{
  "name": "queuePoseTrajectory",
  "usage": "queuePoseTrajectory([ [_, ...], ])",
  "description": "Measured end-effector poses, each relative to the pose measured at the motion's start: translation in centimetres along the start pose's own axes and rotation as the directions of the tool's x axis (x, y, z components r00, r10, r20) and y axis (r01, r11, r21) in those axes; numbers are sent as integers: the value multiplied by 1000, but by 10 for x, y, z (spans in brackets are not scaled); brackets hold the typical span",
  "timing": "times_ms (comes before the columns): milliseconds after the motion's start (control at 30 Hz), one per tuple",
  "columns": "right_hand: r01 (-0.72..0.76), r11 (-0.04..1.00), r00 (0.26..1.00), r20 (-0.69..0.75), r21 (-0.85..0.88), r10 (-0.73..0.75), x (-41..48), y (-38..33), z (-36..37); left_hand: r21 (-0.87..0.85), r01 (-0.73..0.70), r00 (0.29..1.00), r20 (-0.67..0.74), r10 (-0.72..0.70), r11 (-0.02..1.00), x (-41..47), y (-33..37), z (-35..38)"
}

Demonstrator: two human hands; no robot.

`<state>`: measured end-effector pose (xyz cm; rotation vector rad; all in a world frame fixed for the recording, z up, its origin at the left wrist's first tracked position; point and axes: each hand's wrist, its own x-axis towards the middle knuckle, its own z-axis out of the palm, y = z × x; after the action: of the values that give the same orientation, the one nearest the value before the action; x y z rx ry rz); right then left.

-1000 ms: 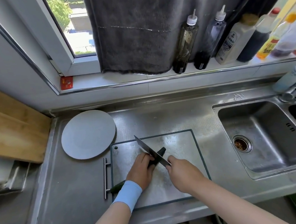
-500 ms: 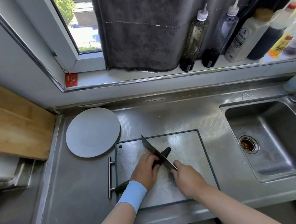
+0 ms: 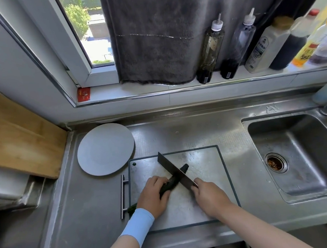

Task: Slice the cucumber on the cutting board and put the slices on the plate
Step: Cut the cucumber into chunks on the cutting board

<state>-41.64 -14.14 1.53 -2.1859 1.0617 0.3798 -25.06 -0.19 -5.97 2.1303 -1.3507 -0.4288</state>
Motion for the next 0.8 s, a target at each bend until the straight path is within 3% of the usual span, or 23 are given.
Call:
queuePoseTrajectory([
  [400,-12,1000,998,-55,29,13,0,-4,-27,-20,129,992,-12,-129,991,25,26,11],
  [800,104,994,992,-66,-22,-105,-21,-30,-12,-21,32,994,-107,-34,999,0,6,4],
])
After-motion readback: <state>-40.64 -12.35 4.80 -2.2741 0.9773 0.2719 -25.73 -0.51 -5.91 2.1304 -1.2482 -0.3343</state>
